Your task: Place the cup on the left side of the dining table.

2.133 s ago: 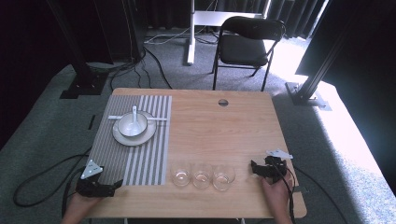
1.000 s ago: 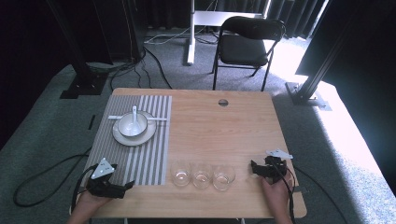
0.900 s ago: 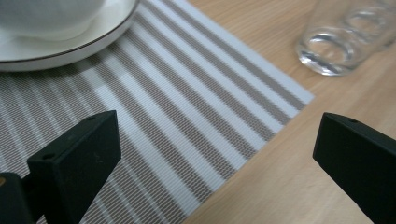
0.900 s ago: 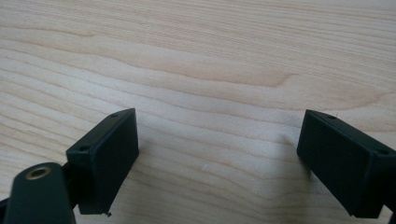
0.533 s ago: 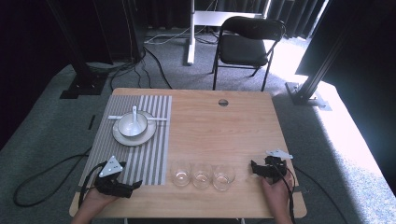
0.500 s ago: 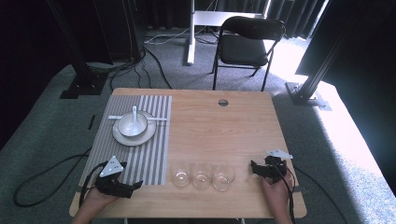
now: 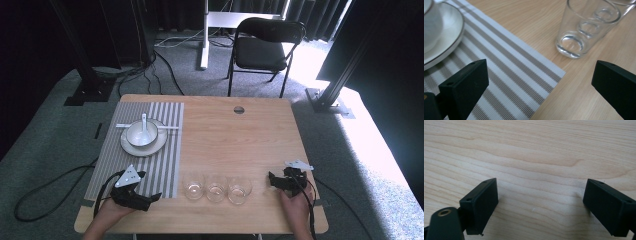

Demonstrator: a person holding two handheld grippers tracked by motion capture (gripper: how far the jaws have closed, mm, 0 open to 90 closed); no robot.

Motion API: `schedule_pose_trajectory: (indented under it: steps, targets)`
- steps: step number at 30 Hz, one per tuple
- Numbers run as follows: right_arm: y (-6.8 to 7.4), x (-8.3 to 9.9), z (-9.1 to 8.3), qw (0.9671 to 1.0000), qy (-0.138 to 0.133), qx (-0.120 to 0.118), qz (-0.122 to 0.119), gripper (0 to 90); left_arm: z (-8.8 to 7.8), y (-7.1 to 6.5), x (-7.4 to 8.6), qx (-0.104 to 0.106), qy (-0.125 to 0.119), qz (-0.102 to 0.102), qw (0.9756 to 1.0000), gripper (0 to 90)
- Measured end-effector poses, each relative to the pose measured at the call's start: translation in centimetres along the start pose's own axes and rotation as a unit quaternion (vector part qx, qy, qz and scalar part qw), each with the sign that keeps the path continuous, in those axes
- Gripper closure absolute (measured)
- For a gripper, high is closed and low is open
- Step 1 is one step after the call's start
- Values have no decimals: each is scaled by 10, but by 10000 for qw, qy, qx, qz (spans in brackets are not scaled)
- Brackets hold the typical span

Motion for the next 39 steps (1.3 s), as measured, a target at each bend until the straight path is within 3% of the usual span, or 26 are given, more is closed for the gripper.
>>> schedule_pose_trajectory:
  steps: [13, 20, 39]
  targets:
    - [0, 0, 0, 10000, 0, 0, 0, 121, 15, -10, -25, 238, -21, 341, 9991, 14]
    - [0, 0, 0, 10000, -2, -1, -2, 121, 17, -13, -36, 348, -190, 396, 9984, 14]
    - [0, 0, 0, 10000, -1, -1, -2, 121, 46, -25, -70, 742, -170, 765, 9942, 14]
Point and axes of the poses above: each handheld gripper's, and its own axes: z roughly forward along the jaws, x roughly out of its underside, y roughly to its left, the point moved 1 cm from there along z, roughly forward along the jaws, and after that the axes turned 15 degrees about z, right-handed, at the moved point
